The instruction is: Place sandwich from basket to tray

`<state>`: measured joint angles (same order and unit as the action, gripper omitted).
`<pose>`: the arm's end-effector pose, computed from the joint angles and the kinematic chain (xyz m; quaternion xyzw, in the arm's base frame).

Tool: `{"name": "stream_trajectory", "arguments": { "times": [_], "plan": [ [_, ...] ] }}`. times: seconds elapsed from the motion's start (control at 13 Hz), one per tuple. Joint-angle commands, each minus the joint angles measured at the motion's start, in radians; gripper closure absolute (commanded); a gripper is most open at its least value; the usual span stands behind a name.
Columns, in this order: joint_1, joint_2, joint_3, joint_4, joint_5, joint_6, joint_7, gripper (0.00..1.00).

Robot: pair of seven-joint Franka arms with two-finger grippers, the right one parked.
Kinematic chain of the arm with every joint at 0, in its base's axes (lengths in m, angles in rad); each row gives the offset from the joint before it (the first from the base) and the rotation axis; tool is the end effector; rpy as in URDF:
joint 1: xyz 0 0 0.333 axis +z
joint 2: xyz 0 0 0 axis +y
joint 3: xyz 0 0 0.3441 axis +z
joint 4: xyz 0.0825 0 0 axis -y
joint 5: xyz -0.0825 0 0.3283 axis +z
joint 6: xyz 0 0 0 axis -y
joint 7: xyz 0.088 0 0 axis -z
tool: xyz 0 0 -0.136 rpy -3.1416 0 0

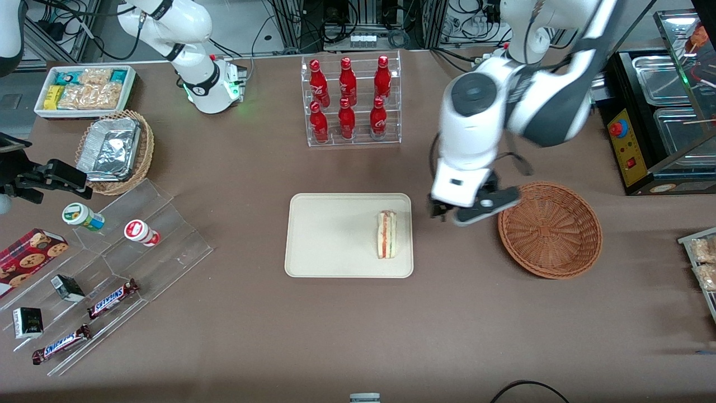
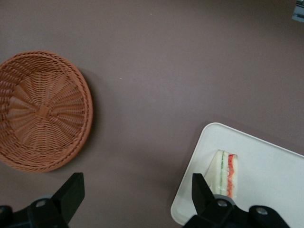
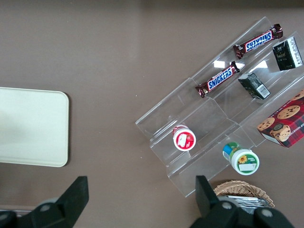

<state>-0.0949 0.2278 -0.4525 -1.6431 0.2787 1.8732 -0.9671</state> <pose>0.5234 -0.2581 0.5087 -0.9810 -0.1742 -0.0677 0.0517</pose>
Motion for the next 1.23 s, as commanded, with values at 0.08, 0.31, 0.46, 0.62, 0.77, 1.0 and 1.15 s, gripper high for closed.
{"name": "stream_trajectory", "arguments": {
  "times": [0.08,0.31,0.46,0.62,0.77,1.0,1.15],
  "plan": [
    [0.15,-0.116,-0.006,-0.012,-0.13,-0.112,0.255,0.0],
    [0.143,-0.18,0.137,0.0,-0.196,-0.205,0.46,0.0],
    [0.081,-0.226,0.289,0.0,-0.243,-0.25,0.609,0.0],
    [0.058,-0.269,0.386,-0.001,-0.283,-0.298,0.724,0.0],
    [0.058,-0.297,0.431,-0.007,-0.297,-0.324,0.781,0.0],
    [0.069,-0.314,0.474,-0.014,-0.317,-0.327,0.8,0.0],
    [0.069,-0.297,0.466,0.002,-0.288,-0.327,0.812,0.0]
  ]
}}
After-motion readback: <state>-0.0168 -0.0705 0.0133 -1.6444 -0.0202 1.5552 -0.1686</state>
